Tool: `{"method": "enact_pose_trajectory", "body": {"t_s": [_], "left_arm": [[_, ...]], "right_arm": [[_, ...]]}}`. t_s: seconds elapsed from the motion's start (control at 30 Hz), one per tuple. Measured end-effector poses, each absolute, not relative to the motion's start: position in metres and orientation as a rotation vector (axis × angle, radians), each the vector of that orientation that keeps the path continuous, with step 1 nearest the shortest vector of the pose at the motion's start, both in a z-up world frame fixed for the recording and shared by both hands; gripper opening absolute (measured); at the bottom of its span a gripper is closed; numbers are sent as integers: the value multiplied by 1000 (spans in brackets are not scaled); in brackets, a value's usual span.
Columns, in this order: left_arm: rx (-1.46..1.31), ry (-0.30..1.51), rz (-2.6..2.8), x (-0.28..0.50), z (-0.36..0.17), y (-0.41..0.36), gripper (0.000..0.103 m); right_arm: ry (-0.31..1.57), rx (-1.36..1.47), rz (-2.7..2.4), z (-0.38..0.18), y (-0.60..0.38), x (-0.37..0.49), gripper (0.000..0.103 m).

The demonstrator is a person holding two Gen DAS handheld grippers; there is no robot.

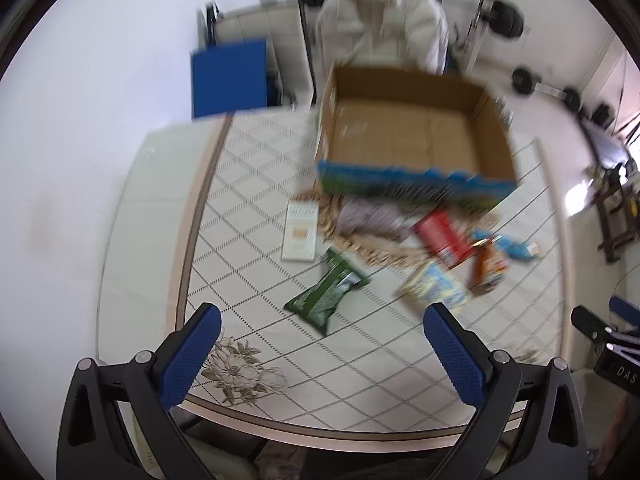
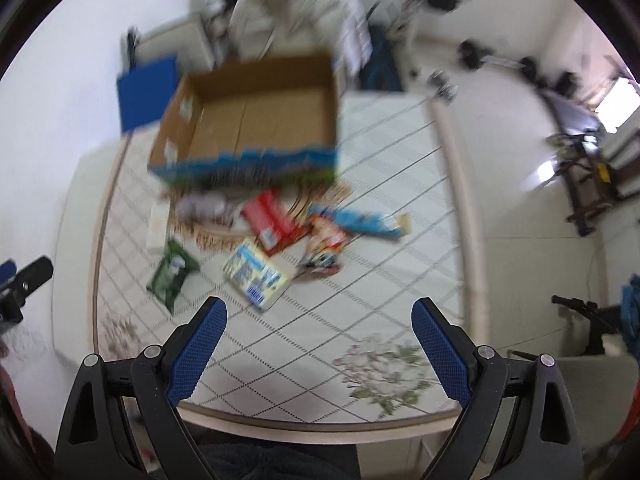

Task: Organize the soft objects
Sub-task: 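Grasp the green snack pack with the left tool while the right tool grasps the yellow milk carton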

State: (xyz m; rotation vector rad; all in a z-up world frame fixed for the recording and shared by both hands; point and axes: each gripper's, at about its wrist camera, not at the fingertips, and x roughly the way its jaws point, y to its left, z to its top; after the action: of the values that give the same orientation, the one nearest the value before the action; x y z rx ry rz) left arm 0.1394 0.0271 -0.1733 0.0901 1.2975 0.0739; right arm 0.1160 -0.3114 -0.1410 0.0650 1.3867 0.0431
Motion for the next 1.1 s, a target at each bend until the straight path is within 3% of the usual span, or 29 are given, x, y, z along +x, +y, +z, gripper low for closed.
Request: {"method": "enact_pose_trajectory", "body": {"t_s": [0.33, 0.5, 0.57, 0.63, 0.73, 0.83, 1.1], "left_arm": [[242, 1555, -38, 194, -339, 32, 95], [326, 1629, -144, 207, -388, 21, 93], [358, 1660, -163, 210, -406, 17, 80], [331, 1708, -170, 210, -418, 20, 58], [191, 1779, -108, 208, -425, 34, 49], [-11, 1840, -34, 200, -428, 53, 50], [-111, 1825, -42, 188, -434, 65, 49]], "right_arm": [[1636, -128, 230, -300, -214, 189, 96], [1733, -291, 265, -356, -179, 194, 96], [1763, -322, 256, -373, -172, 190, 95], [1795, -278, 236, -385, -173, 189, 83], [1862, -71, 155, -393, -189, 187, 79], [1890, 199, 103, -397, -209, 183, 78], [1902, 134, 70, -418, -191, 169, 78]]}}
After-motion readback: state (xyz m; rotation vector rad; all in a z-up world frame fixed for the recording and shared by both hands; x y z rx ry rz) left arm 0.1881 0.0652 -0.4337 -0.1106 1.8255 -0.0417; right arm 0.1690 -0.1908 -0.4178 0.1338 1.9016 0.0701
